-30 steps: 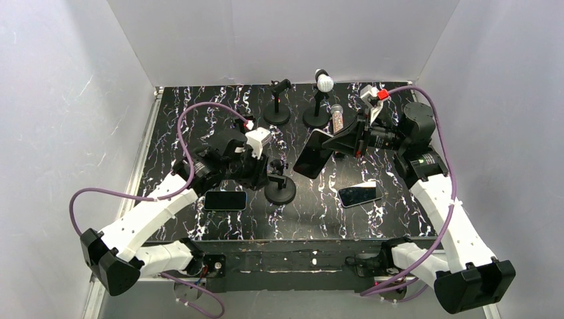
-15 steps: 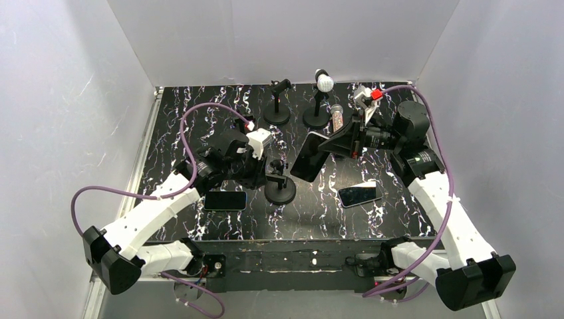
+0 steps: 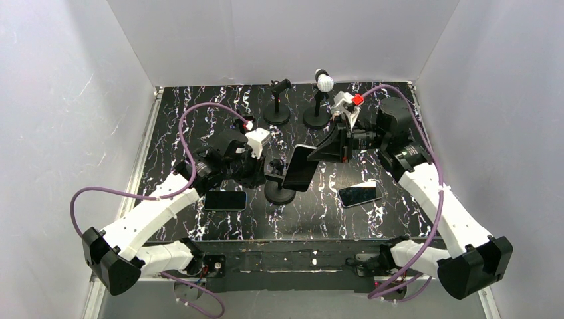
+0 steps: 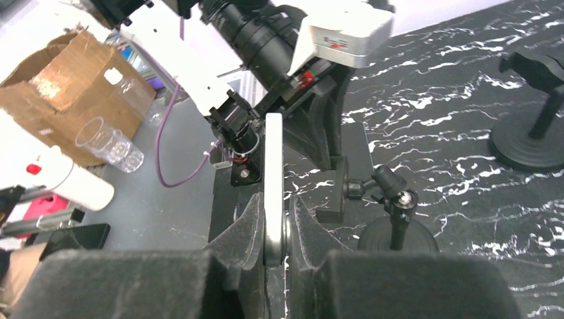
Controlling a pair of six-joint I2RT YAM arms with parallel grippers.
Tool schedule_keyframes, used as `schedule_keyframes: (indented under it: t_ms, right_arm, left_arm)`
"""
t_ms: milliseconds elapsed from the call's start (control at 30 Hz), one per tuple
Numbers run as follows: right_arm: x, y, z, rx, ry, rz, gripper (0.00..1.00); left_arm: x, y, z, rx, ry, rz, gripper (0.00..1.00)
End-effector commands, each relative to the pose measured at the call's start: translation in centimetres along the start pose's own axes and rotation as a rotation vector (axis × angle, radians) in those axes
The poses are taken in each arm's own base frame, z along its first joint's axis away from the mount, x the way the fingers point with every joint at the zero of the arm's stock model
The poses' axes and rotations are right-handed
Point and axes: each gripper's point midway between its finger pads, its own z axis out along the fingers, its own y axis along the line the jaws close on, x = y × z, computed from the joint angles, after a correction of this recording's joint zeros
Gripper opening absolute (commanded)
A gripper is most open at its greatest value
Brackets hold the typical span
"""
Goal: Place the phone on the phone stand
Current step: Install the phone on the phone stand.
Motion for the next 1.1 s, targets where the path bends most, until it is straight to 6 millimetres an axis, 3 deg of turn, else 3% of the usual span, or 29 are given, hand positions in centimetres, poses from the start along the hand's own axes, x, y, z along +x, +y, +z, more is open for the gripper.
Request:
schedule_keyframes:
  t_ms: [0,267,733,1067]
  right_arm:
    - [-2.1,2.6,1.0,-0.128,-0.016,-0.190,0.01]
    - [-0.2,3.6,3.7,-0.260,0.022,-0.290,0.01]
    - [2.2,2.6,8.5,-0.393,0.048,-0.478,0.01]
    - [2.0,2.6,9.4,-0.465,0.027,-0.549,0.01]
  left_arm:
    - [-0.4,-0.5,-0.7,0.026,-0.035,0.019,0.00]
    - [-0.2,-0.7,-0.6,0.038,-0.023,0.016,0.00]
    - [-0.4,-0.7,-0.9,0.037,-0.035,0.027,0.00]
    - [0.0,-0.8,-0.8,0.047,-0.024,0.025,0.00]
